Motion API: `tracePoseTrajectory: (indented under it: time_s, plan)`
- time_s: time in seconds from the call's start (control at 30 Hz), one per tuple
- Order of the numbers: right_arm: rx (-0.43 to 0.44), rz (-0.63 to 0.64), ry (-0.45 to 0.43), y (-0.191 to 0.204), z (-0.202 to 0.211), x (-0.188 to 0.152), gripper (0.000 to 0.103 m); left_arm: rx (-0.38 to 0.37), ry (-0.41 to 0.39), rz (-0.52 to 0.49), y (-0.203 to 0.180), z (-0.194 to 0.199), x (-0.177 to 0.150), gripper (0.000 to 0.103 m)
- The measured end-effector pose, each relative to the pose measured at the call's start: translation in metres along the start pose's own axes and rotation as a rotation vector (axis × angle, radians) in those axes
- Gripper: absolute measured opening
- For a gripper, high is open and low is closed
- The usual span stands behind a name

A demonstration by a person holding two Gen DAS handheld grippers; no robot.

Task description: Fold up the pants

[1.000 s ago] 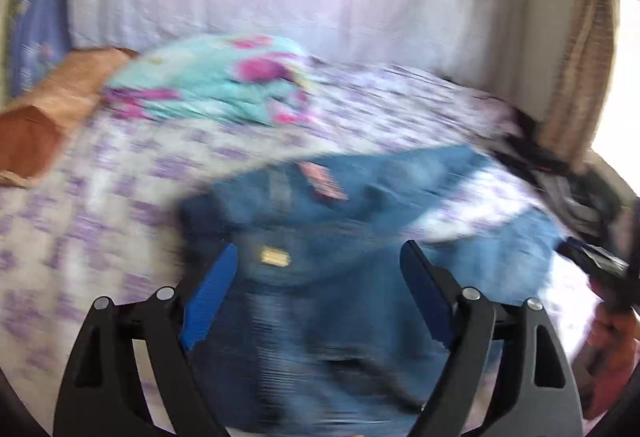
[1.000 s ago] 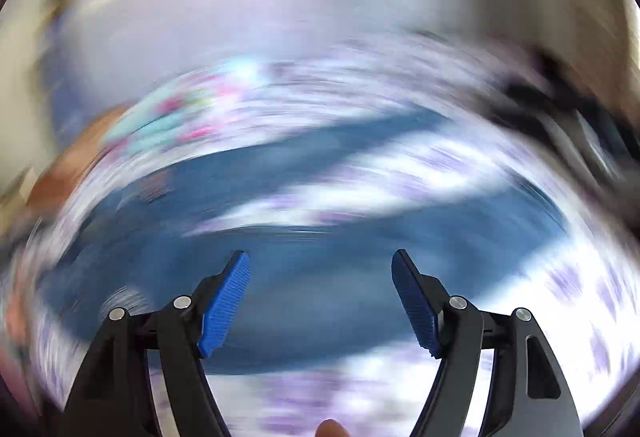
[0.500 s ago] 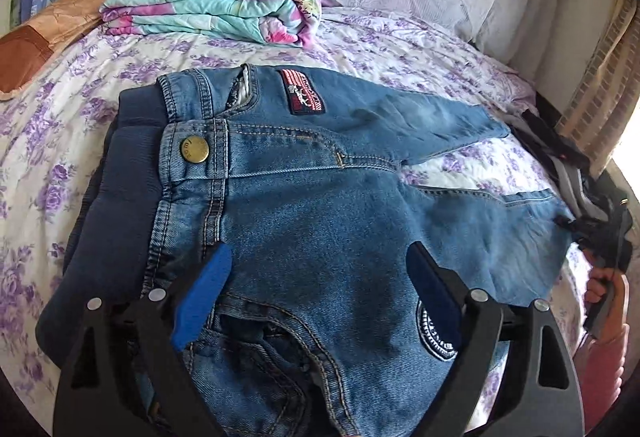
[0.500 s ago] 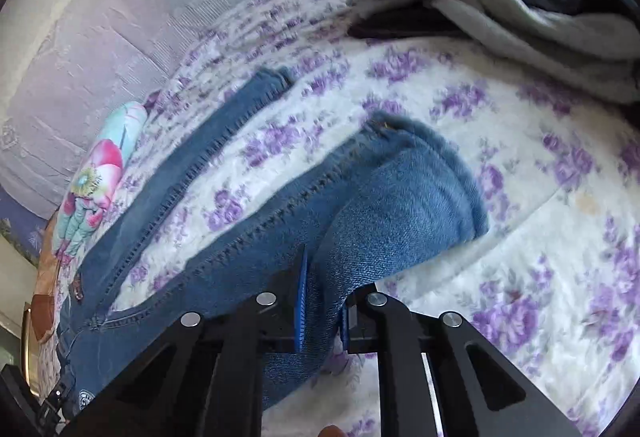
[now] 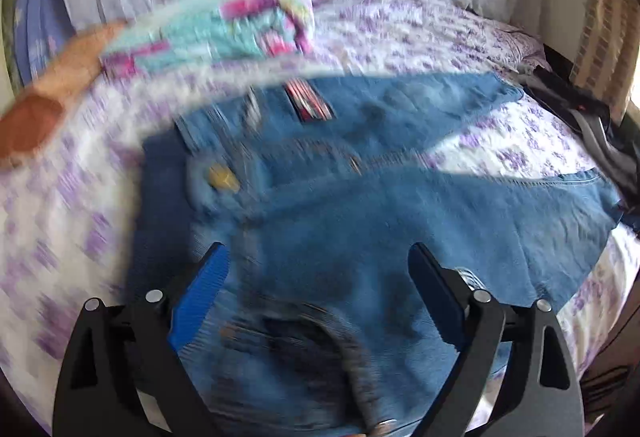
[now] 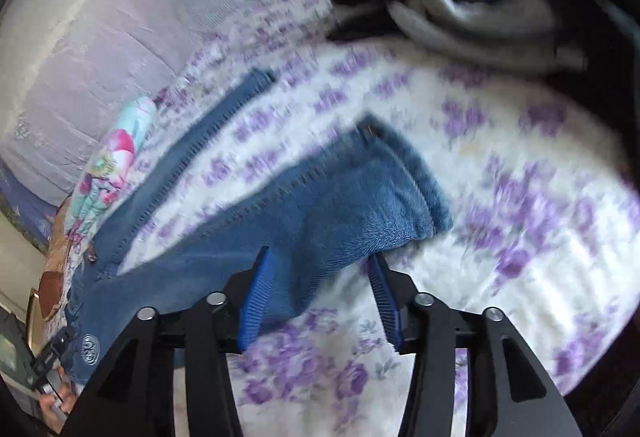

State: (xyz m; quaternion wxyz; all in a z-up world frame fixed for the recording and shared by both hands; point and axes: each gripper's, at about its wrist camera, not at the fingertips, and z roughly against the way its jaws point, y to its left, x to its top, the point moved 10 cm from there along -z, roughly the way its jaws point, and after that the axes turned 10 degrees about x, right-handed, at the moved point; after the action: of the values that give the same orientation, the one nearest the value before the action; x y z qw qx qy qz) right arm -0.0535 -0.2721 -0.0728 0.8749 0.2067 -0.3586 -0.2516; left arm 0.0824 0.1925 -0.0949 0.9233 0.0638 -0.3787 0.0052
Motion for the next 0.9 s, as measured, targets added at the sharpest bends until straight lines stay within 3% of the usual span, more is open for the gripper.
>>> tracePoseTrajectory:
  time_s: [0.1, 0.13, 0.2, 0.23, 0.27, 0.33, 0.37, 0.43, 0.53, 0.6, 0.7, 0.77, 0.83, 0.9]
  plan:
    - [0.057, 0.216, -0.084, 0.058, 0.023, 0.022, 0.07, 0.032, -0.052, -0.025, 0.03, 0.01, 0.03, 0.089]
    - [0.094, 0.283, -0.099, 0.08, 0.025, 0.027, 0.079, 0.039, -0.059, -0.025, 0.04, 0.009, 0.04, 0.089]
    - [0.235, 0.411, -0.084, 0.132, 0.015, 0.028, 0.097, 0.054, -0.065, -0.042, 0.059, 0.002, 0.06, 0.089]
    - [0.334, 0.476, -0.011, 0.161, 0.0, 0.022, 0.1, 0.044, -0.056, -0.063, 0.067, -0.006, 0.069, 0.089]
    - [0.376, 0.52, 0.077, 0.18, -0.016, 0.016, 0.1, 0.032, -0.044, -0.076, 0.073, -0.013, 0.075, 0.089]
    - [0.385, 0.618, 0.265, 0.209, -0.052, 0.002, 0.1, 0.032, -0.028, -0.087, 0.081, -0.027, 0.086, 0.089]
    - [0.343, 0.69, 0.31, 0.226, -0.073, 0.003, 0.1, 0.03, -0.019, -0.099, 0.085, -0.037, 0.093, 0.089]
    - [0.309, 0.825, 0.303, 0.257, -0.102, 0.016, 0.1, 0.003, 0.004, -0.13, 0.086, -0.052, 0.102, 0.089]
    - [0.366, 0.93, 0.39, 0.301, -0.157, 0.031, 0.1, -0.123, 0.078, -0.155, 0.081, -0.082, 0.113, 0.089]
    - [0.41, 0.98, 0.507, 0.323, -0.194, 0.029, 0.097, -0.176, 0.117, -0.161, 0.081, -0.098, 0.118, 0.089]
    - [0.449, 1.046, 0.634, 0.344, -0.245, 0.025, 0.082, -0.276, 0.177, -0.197, 0.08, -0.123, 0.123, 0.088]
    - [0.463, 1.062, 0.701, 0.353, -0.278, 0.024, 0.066, -0.333, 0.203, -0.233, 0.078, -0.135, 0.123, 0.086]
    - [0.46, 1.114, 0.742, 0.352, -0.305, 0.025, 0.051, -0.374, 0.231, -0.281, 0.076, -0.149, 0.122, 0.072]
    - [0.463, 1.172, 0.772, 0.353, -0.324, 0.024, 0.049, -0.41, 0.284, -0.317, 0.073, -0.162, 0.117, 0.067]
